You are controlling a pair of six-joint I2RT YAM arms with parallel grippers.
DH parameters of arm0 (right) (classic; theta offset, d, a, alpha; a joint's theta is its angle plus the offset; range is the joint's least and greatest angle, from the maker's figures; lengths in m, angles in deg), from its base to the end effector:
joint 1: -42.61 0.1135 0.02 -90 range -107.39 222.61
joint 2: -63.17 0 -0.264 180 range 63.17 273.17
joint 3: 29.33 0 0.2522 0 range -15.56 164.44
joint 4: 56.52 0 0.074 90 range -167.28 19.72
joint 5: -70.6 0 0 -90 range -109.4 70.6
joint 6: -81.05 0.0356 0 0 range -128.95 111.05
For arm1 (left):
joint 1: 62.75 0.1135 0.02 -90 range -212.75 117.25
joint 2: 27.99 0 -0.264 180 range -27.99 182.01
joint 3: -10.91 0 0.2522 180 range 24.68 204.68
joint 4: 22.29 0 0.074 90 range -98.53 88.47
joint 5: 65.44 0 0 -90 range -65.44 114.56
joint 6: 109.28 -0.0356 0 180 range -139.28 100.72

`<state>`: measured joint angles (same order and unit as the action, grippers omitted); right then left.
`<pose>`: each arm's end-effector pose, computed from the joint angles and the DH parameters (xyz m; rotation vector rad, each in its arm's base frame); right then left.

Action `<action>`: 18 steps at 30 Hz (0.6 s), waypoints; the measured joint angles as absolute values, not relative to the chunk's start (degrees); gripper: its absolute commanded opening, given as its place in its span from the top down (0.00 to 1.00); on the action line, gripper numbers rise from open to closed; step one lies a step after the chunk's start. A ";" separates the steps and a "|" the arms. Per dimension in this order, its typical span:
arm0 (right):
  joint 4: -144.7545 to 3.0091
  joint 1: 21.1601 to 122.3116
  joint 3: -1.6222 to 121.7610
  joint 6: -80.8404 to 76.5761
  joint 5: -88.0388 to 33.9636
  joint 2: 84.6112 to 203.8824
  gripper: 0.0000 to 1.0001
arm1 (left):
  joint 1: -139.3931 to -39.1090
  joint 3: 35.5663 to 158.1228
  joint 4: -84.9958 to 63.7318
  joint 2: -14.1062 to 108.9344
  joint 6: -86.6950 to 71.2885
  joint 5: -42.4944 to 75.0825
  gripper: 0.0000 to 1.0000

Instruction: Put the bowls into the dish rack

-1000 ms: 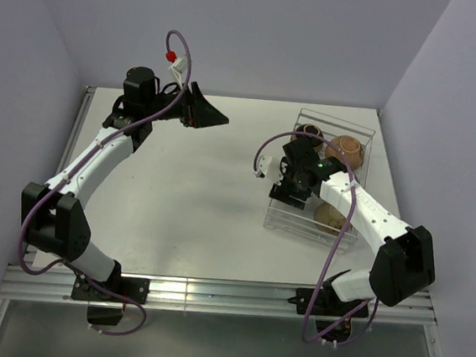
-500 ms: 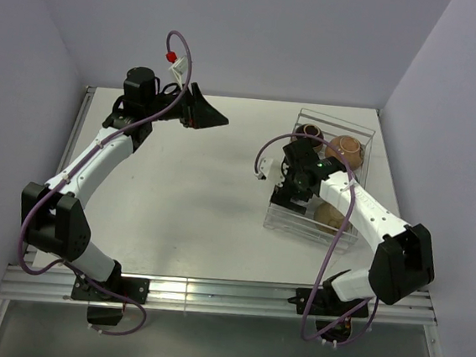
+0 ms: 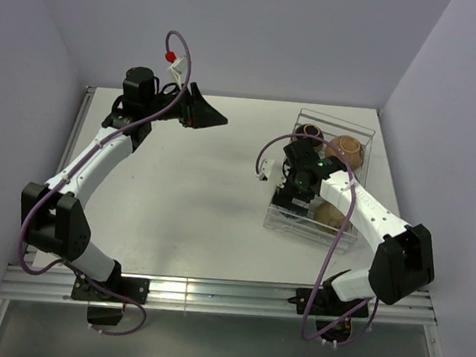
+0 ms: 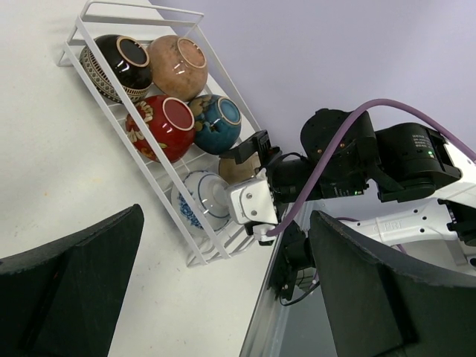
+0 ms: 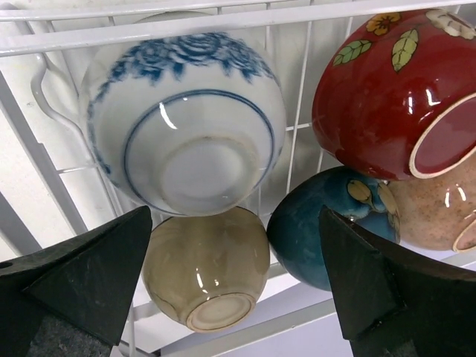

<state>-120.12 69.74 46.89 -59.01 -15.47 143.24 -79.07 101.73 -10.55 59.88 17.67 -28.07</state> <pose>0.2397 0.1201 0.2555 -1.7084 2.1708 -0.2023 0.3342 -0.1273 0.3757 0.4155 1.8498 -1.4425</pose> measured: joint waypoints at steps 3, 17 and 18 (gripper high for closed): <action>-120.47 69.70 47.13 -59.16 -15.32 143.24 0.00 | -79.00 101.73 -10.33 59.88 17.38 -28.07 0.00; -123.55 65.29 63.15 -54.22 -20.37 144.62 0.00 | -77.49 105.16 -1.46 59.99 11.26 -26.58 0.01; -123.77 64.28 65.05 -53.35 -21.42 144.77 0.00 | -77.25 105.80 -0.23 59.99 10.32 -26.08 0.01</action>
